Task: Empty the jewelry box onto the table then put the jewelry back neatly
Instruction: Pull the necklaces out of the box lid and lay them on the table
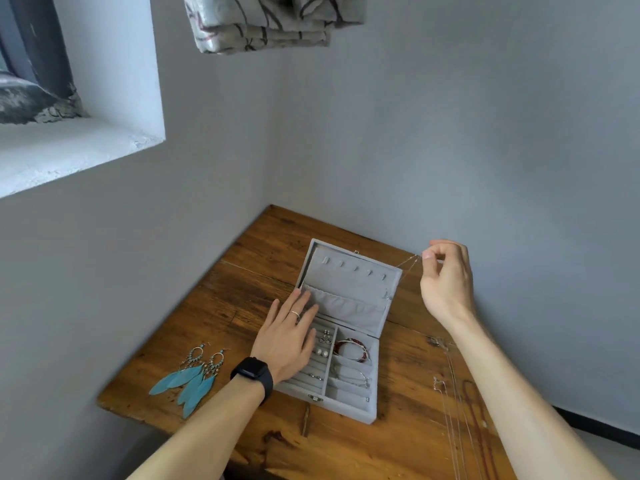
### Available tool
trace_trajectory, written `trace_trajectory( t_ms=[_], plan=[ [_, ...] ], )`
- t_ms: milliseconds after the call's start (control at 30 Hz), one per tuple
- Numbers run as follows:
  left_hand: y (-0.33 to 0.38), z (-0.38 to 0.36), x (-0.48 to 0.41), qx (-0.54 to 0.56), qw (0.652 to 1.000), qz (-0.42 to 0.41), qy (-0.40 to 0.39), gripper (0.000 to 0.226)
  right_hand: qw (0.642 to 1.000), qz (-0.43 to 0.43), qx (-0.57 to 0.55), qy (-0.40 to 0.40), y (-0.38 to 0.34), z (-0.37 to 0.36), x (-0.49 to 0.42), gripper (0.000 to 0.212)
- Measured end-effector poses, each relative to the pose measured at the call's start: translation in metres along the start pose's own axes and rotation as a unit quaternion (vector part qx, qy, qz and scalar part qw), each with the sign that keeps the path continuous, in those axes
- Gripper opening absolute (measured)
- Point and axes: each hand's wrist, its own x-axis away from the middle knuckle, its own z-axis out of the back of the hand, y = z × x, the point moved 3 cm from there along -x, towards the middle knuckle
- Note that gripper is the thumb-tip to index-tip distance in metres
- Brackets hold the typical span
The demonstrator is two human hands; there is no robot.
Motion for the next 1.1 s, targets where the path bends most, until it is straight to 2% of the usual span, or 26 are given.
trace_trajectory(
  t_ms=[233, 533, 733, 933, 1100],
  plan=[
    [0.016, 0.036, -0.016, 0.015, 1.0, 0.004, 0.018, 0.049, 0.999, -0.002, -0.025, 0.027, -0.018, 0.025, -0.008, 0.008],
    [0.057, 0.095, -0.063, -0.002, 1.0, -0.015, 0.011, 0.064, 0.998, -0.066, 0.004, -0.012, -0.027, 0.033, -0.012, 0.009],
    [0.067, 0.087, -0.111, -0.075, 0.994, -0.032, -0.067, 0.071, 0.997, -0.062, 0.018, -0.03, -0.032, 0.038, -0.016, 0.013],
    [0.057, 0.067, -0.15, -0.127, 0.98, -0.005, -0.156, 0.074, 0.999, -0.022, 0.039, -0.018, -0.031, 0.039, -0.025, 0.013],
    [0.054, 0.063, -0.161, -0.138, 0.986, -0.021, -0.096, 0.071, 0.998, -0.044, 0.039, 0.021, -0.025, 0.038, -0.044, 0.01]
  ],
)
